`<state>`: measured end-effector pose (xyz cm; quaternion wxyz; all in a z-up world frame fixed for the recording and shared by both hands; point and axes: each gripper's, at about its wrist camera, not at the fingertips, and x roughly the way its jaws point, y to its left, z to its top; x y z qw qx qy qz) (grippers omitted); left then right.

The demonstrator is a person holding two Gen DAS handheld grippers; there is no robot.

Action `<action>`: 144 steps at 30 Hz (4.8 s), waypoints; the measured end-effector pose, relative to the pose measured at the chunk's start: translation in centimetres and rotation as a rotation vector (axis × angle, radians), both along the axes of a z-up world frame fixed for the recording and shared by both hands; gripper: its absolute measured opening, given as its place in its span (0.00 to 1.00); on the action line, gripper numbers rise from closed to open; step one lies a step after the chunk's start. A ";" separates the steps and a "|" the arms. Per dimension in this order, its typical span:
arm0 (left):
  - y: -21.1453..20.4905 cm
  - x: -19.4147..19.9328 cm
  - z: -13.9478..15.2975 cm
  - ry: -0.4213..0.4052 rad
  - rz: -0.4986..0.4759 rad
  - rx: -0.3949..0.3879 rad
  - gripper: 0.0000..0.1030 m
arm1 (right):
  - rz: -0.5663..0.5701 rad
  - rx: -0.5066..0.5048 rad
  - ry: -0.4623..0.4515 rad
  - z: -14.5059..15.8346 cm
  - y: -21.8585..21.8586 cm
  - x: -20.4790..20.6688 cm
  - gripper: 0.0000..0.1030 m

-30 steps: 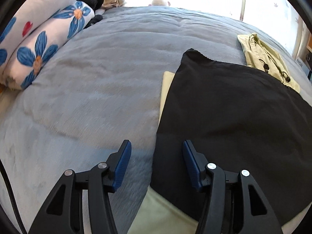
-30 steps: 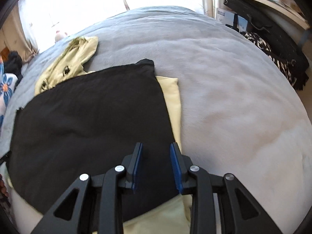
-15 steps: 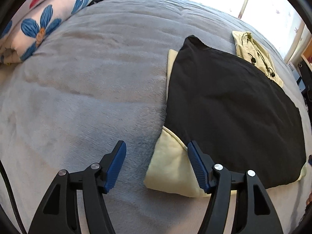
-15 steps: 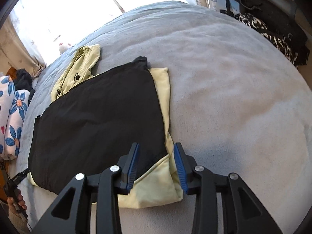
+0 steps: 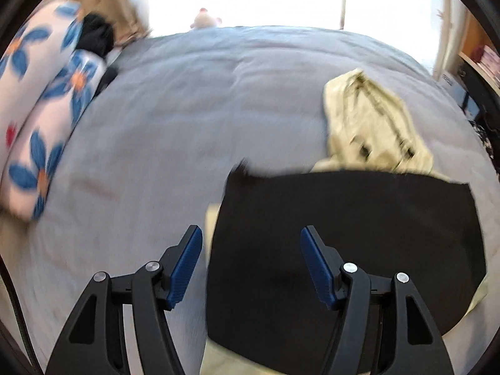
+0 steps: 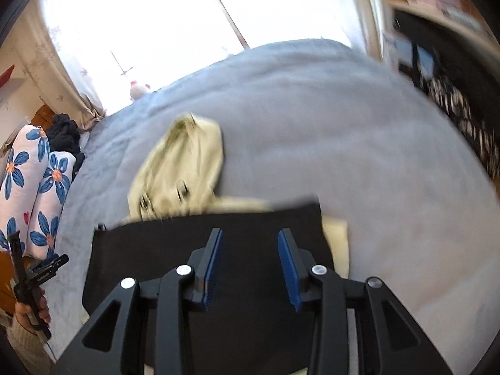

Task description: Fold large clothes

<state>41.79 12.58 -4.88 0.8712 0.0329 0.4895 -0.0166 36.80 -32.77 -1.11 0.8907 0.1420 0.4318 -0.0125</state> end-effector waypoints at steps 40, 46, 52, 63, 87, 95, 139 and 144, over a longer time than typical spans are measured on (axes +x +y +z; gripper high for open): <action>-12.3 24.5 -13.1 0.106 -0.146 -0.120 0.17 | 0.063 0.045 0.174 -16.8 6.9 28.8 0.39; -14.2 23.1 -11.8 0.027 -0.162 -0.042 0.03 | 0.098 -0.008 0.104 -14.9 8.0 27.9 0.03; -13.8 20.5 -8.8 -0.046 -0.153 -0.054 0.02 | 0.139 -0.007 0.005 -11.2 8.5 24.9 0.03; -11.1 11.0 -1.4 -0.136 -0.213 -0.091 0.01 | 0.256 -0.024 -0.147 -3.8 10.4 14.3 0.03; -10.9 -0.7 -6.8 0.090 -0.339 -0.208 0.02 | 0.150 0.243 0.007 -7.0 1.7 5.0 0.45; -13.5 1.0 -7.9 0.107 -0.373 -0.230 0.02 | -0.010 0.317 0.107 -10.5 -1.9 14.1 0.46; -1.8 -11.1 -2.4 0.122 -0.286 -0.407 0.09 | 0.801 -0.305 -0.144 -6.7 23.7 -12.2 0.29; -3.1 -10.7 -3.2 0.135 -0.301 -0.473 0.14 | 0.588 -0.092 -0.124 -6.4 19.8 -12.2 0.56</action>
